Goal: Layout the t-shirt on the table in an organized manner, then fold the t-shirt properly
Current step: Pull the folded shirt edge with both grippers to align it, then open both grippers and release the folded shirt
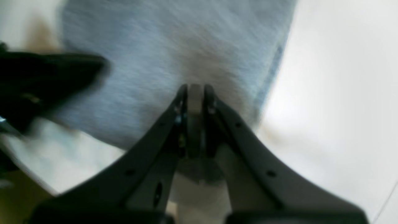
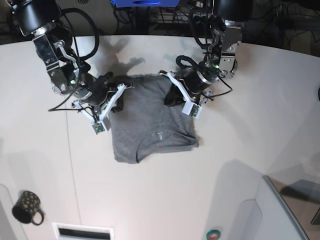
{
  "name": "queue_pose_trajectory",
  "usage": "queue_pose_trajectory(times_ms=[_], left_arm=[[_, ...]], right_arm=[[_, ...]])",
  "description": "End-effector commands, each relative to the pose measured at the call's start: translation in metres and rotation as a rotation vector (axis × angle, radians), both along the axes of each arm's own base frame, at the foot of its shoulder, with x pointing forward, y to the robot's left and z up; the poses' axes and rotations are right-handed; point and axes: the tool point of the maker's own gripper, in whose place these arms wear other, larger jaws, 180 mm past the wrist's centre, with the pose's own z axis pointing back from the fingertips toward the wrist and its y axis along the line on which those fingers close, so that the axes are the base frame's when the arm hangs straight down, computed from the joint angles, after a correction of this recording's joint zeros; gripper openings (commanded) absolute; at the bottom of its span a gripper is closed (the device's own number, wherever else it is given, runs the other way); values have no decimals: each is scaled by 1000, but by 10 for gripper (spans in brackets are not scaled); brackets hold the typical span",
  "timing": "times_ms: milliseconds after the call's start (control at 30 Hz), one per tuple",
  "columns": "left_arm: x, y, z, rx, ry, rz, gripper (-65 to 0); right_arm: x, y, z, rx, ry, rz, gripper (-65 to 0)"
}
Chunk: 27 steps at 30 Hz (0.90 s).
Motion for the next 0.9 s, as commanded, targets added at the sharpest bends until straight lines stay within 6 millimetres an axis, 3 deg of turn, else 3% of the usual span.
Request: queue_pose_trajectory(times_ms=[0, 100, 233, 333, 433, 667, 867], left_arm=[[0, 9, -10, 51, 25, 16, -650], [2, 21, -12, 59, 8, 28, -650], [5, 21, -9, 58, -3, 28, -650], [15, 20, 4, 56, -45, 26, -650], [29, 18, 27, 56, -115, 22, -650], [49, 35, 71, 132, -207, -6, -650], [46, 50, 62, 153, -182, 9, -650]], right_arm=[[9, -9, -1, -18, -8, -16, -635], [6, -15, -14, -29, 12, -32, -635], [-8, -16, -21, -26, 35, -36, -635], [-12, -14, -23, -25, 42, -32, -635], [-13, -11, -14, -13, 20, -29, -635], [-1, -2, 34, 0, -56, 0, -635], [17, 3, 55, 11, -114, 5, -635]])
